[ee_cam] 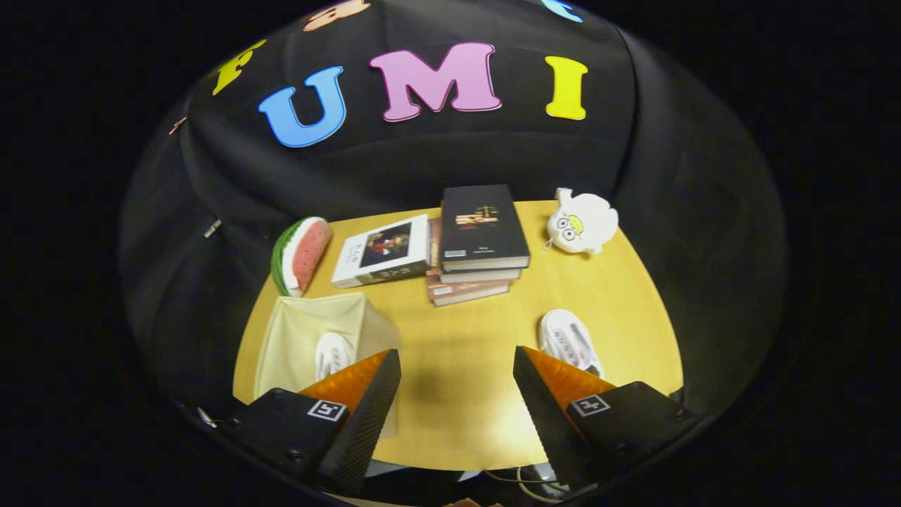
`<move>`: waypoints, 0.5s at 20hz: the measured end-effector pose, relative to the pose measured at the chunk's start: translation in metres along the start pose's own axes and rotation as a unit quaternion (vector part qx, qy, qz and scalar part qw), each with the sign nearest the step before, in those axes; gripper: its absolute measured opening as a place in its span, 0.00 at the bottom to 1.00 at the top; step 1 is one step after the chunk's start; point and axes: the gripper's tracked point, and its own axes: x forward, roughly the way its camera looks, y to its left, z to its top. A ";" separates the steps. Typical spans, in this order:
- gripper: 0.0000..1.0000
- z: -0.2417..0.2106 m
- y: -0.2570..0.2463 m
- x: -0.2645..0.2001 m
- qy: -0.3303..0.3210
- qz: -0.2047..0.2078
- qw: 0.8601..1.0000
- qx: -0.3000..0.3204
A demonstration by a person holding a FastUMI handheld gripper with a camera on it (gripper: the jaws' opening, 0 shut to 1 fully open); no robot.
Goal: Open the storage box then place both shoes into the box .Put the left shoe in first, then the right shoe, with the right side of both shoes facing outward in a uniform manner.
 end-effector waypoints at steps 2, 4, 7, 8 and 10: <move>0.99 -0.010 -0.049 0.006 0.010 -0.026 0.999 -0.015; 0.99 -0.019 -0.089 0.016 0.023 -0.042 0.999 -0.021; 0.99 -0.036 -0.137 0.034 0.049 -0.045 0.997 -0.039; 0.99 -0.042 -0.152 0.041 0.057 -0.045 0.996 -0.054; 0.99 -0.056 -0.180 0.055 0.074 -0.049 0.992 -0.092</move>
